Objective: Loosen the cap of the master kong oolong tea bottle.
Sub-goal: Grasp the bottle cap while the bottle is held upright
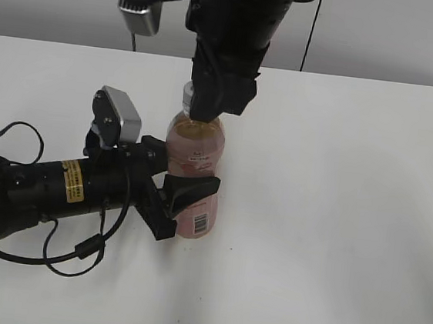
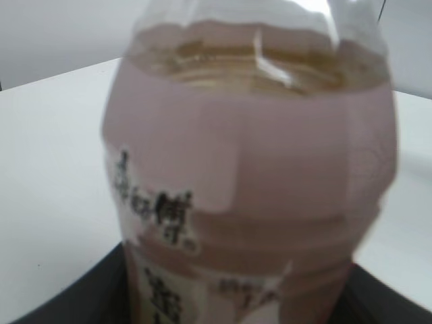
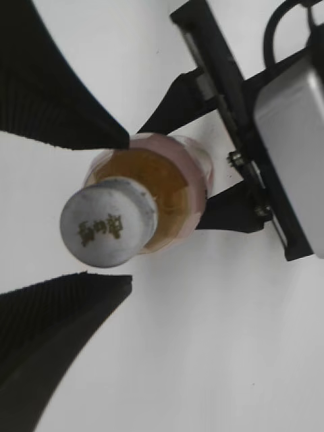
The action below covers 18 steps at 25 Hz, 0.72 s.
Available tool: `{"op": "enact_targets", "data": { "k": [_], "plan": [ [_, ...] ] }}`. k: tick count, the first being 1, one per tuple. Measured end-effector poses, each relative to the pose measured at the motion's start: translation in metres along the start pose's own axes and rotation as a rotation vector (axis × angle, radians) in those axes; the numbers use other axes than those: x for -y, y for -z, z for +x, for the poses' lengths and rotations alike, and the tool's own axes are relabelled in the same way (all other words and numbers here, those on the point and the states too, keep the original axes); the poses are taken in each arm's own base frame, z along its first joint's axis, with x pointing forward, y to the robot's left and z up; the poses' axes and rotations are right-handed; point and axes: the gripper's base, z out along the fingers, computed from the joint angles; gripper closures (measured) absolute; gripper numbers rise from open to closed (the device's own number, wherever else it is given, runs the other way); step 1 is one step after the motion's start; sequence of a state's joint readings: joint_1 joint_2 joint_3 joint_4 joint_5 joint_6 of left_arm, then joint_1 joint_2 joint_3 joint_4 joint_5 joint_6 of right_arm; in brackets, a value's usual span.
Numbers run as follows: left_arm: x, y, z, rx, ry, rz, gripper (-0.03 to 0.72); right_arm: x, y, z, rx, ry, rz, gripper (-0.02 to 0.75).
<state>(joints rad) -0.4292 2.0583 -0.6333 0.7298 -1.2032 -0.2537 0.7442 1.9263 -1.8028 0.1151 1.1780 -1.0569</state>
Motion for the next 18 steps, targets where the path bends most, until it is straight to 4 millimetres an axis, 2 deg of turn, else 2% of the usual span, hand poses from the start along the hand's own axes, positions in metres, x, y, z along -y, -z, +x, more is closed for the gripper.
{"op": "enact_targets", "data": {
  "k": [2, 5, 9, 11, 13, 18],
  "plan": [
    [0.000, 0.000, 0.000, 0.000, 0.001, 0.000, 0.303, 0.000, 0.004, -0.005, 0.041, -0.079, -0.007, 0.253],
    [0.000, 0.000, 0.000, 0.000, 0.001, 0.000, 0.303, 0.005, 0.020, -0.015, 0.117, -0.285, 0.009, 0.172],
    [0.000, 0.000, 0.000, 0.000, 0.001, 0.000, 0.303, 0.013, 0.039, -0.021, 0.171, -0.644, 0.034, 0.162],
    [0.000, 0.000, 0.000, 0.000, 0.001, 0.000, 0.303, 0.015, 0.044, -0.018, 0.149, -0.879, 0.057, 0.162],
    [0.000, 0.000, 0.000, 0.000, 0.001, 0.000, 0.303, 0.018, 0.045, -0.014, 0.126, -1.036, 0.094, 0.162],
    [0.000, 0.000, 0.000, 0.000, 0.001, -0.001, 0.303, 0.019, 0.043, -0.013, 0.114, -1.207, 0.096, 0.162]
  ]
}}
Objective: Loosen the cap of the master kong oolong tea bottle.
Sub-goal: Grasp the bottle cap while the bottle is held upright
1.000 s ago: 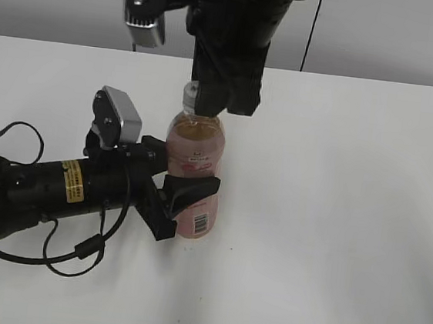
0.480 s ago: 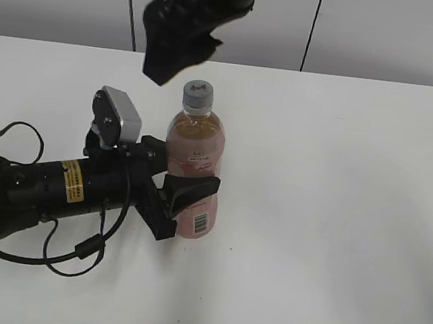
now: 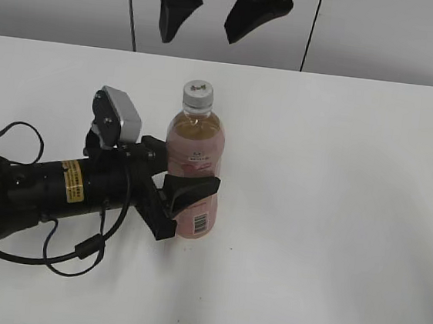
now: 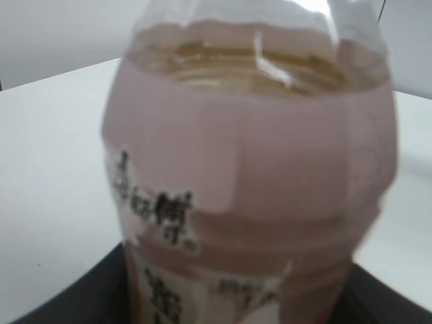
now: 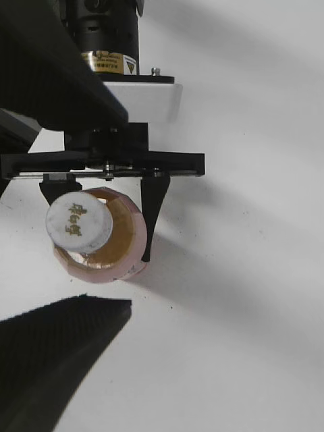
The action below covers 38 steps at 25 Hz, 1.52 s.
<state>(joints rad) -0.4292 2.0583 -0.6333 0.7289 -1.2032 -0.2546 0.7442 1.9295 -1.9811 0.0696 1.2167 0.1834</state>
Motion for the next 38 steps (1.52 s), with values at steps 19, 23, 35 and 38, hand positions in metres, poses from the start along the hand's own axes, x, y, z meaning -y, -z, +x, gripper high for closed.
{"op": "enact_targets", "data": {
  "k": [19, 23, 35, 38],
  "plan": [
    [0.000, 0.000, 0.000, -0.001, 0.000, 0.001, 0.303, 0.002, -0.039, 0.019, -0.141, -0.049, 0.012, 0.167],
    [0.000, 0.000, 0.000, -0.001, 0.000, 0.001, 0.303, 0.001, -0.041, 0.019, -0.144, -0.050, 0.011, 0.275],
    [0.000, 0.000, 0.000, -0.001, 0.000, 0.001, 0.303, -0.001, -0.040, 0.020, -0.146, 0.195, -0.028, 0.468],
    [0.000, 0.000, 0.000, -0.001, -0.001, 0.002, 0.303, -0.001, -0.040, 0.020, -0.140, 0.520, -0.055, 0.468]
  ]
}}
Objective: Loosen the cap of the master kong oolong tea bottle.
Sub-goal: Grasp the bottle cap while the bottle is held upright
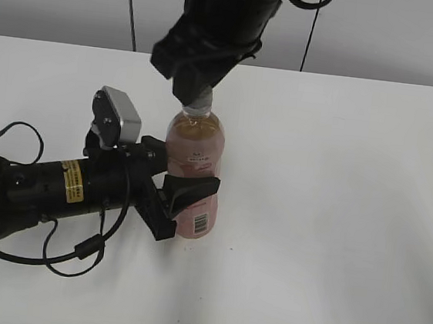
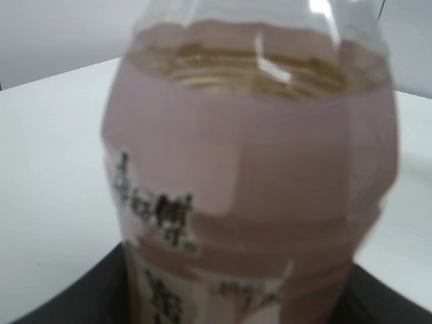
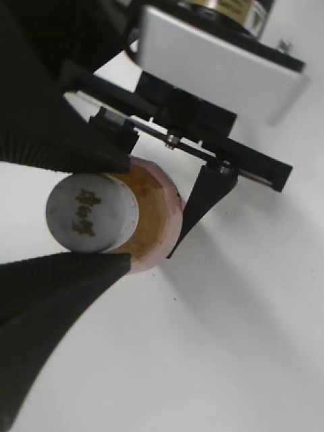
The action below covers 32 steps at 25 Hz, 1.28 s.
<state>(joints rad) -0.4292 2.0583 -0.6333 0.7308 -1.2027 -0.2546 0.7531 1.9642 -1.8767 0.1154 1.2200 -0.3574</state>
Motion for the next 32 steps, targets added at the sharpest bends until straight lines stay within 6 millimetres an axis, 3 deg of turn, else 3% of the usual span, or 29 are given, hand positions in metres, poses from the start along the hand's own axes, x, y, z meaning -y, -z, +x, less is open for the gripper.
{"op": "enact_targets", "data": {
  "k": [4, 7, 14, 17, 22, 26, 32],
  "plan": [
    [0.000, 0.000, 0.000, 0.000, 0.000, 0.000, 0.303, 0.000, 0.000, 0.000, 0.003, 0.466, -0.004, 0.468],
    [0.000, 0.000, 0.000, 0.000, 0.000, 0.000, 0.303, 0.000, 0.000, 0.000, 0.001, 0.704, -0.006, 0.468],
    [0.000, 0.000, 0.000, 0.000, 0.000, 0.000, 0.303, 0.000, 0.000, 0.000, -0.003, 0.798, -0.001, 0.468],
    [0.000, 0.000, 0.000, 0.000, 0.000, 0.000, 0.303, 0.000, 0.000, 0.000, -0.006, 0.790, 0.003, 0.395],
    [0.000, 0.000, 0.000, 0.000, 0.000, 0.000, 0.303, 0.000, 0.000, 0.000, -0.003, 0.643, -0.001, 0.175],
    [0.000, 0.000, 0.000, 0.000, 0.000, 0.000, 0.303, -0.002, 0.006, 0.000, 0.013, 0.343, -0.001, 0.155],
    [0.000, 0.000, 0.000, 0.000, 0.000, 0.000, 0.303, -0.003, 0.020, 0.000, 0.044, -0.272, 0.002, 0.153]
  ]
}}
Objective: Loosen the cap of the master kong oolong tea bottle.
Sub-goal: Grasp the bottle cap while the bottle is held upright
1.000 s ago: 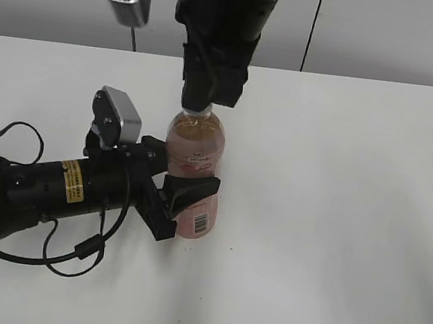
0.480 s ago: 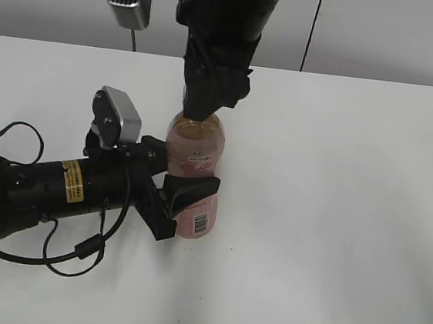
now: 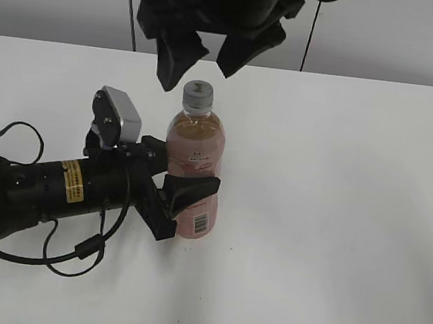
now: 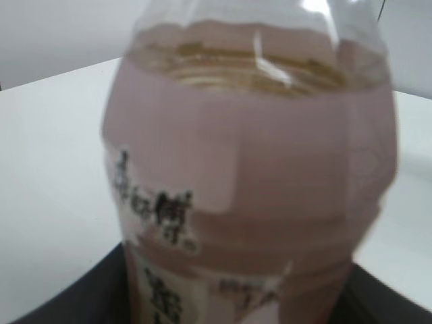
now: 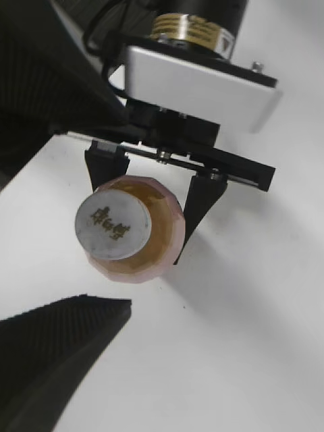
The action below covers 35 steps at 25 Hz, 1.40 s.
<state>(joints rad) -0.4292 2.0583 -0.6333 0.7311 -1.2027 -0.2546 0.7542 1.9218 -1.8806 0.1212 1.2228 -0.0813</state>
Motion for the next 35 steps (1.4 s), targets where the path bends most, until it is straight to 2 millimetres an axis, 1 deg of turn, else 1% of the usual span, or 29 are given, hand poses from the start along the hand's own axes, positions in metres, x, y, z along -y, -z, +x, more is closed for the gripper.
{"op": "enact_targets", "data": {
  "k": [2, 4, 9, 12, 15, 19, 21, 24, 26, 27, 32, 35],
  "plan": [
    [0.000, 0.000, 0.000, 0.000, 0.000, 0.000, 0.303, 0.000, 0.000, 0.000, -0.001, -0.141, 0.000, 0.153],
    [0.000, 0.000, 0.000, 0.000, 0.000, 0.000, 0.303, 0.000, 0.000, 0.000, -0.001, -0.229, -0.003, 0.153],
    [0.000, 0.000, 0.000, 0.000, 0.000, 0.000, 0.303, 0.000, 0.000, 0.000, -0.001, -0.355, -0.004, 0.153],
    [0.000, 0.000, 0.000, 0.000, 0.000, 0.000, 0.303, 0.000, -0.001, 0.000, -0.002, -0.380, -0.005, 0.153],
    [0.000, 0.000, 0.000, 0.000, 0.000, 0.000, 0.303, 0.000, -0.003, 0.000, -0.008, -0.386, -0.002, 0.173],
    [0.000, 0.000, 0.000, 0.000, 0.000, 0.000, 0.303, 0.002, -0.013, 0.000, -0.028, -0.388, 0.005, 0.209],
    [0.000, 0.000, 0.000, 0.000, 0.000, 0.000, 0.303, 0.002, -0.018, -0.001, -0.039, -0.389, 0.010, 0.216],
    [0.000, 0.000, 0.000, 0.001, 0.000, 0.001, 0.303, 0.003, -0.020, -0.001, -0.043, -0.388, 0.013, 0.218],
    [0.000, 0.000, 0.000, 0.001, 0.000, 0.001, 0.303, 0.003, -0.020, -0.001, -0.042, -0.388, 0.015, 0.239],
    [0.000, 0.000, 0.000, 0.000, 0.000, 0.001, 0.303, 0.003, -0.020, 0.000, -0.043, -0.388, 0.016, 0.261],
    [0.000, 0.000, 0.000, 0.000, 0.000, 0.001, 0.303, 0.004, -0.020, 0.000, -0.043, -0.385, 0.020, 0.407],
    [0.000, 0.000, 0.000, 0.001, 0.000, 0.001, 0.303, 0.004, -0.020, 0.000, -0.042, -0.378, 0.025, 0.440]
  ]
}}
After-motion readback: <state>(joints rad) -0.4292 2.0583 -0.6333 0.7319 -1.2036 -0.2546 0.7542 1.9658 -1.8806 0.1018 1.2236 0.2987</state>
